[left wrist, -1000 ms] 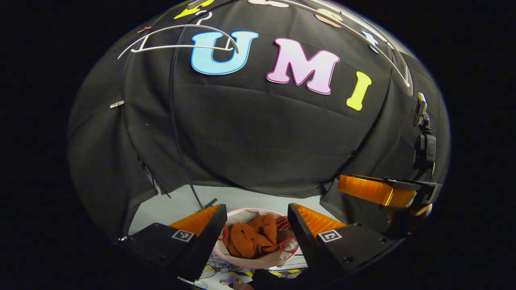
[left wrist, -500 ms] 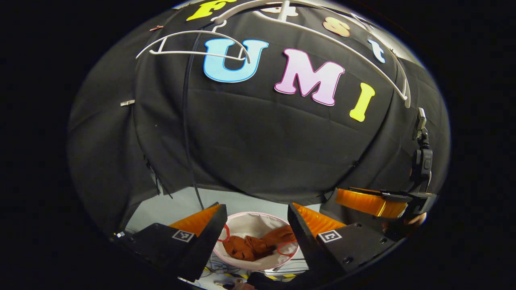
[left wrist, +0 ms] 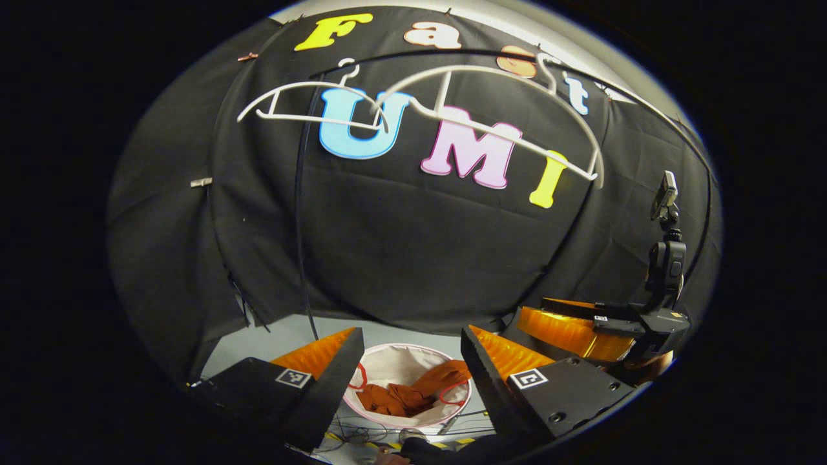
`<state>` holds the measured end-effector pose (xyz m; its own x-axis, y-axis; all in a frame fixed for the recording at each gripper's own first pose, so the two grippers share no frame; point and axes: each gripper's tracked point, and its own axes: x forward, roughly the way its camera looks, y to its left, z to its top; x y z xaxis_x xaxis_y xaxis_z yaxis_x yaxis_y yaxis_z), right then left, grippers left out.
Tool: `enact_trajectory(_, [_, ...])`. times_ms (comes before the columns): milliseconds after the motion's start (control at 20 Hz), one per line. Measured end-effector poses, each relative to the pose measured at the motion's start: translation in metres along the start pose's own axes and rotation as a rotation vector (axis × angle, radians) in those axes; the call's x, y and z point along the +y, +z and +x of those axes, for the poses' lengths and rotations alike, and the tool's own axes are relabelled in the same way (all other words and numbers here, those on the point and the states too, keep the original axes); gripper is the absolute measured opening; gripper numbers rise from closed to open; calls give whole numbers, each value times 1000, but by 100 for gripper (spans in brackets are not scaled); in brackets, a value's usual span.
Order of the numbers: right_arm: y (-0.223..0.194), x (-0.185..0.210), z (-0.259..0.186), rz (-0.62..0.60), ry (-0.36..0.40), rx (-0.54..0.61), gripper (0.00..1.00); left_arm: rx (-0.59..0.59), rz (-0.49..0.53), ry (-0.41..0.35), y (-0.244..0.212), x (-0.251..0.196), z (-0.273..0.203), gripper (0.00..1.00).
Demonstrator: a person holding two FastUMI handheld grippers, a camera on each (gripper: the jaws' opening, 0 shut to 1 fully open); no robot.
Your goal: Grasp the clothes on the hanger with both hands and then place them into the laundry hamper below.
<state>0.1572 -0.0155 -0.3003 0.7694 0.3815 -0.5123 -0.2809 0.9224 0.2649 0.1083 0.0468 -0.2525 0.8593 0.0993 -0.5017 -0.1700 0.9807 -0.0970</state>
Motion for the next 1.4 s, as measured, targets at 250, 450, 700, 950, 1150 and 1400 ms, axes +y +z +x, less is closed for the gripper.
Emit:
enact_trajectory(250, [18, 65, -75, 8, -40, -139, 95, -142, 44, -74, 34, 5, -83, 95])
enact_trajectory(450, [36, 91, -139, -138, -132, -243, 95, -272, 72, -130, 62, -1, -149, 92])
enact_trajectory(700, [73, 124, -209, -128, -156, -399, 96, -406, 114, -185, 95, -19, -208, 95])
enact_trajectory(950, [121, 132, -264, -122, -185, -562, 97, -494, 140, -207, 116, -37, -237, 92])
enact_trajectory(1150, [148, 126, -279, -141, -177, -608, 100, -534, 143, -182, 127, -51, -241, 92])
enact_trajectory(1400, [156, 120, -283, -154, -158, -639, 100, -542, 153, -165, 130, -68, -239, 95])
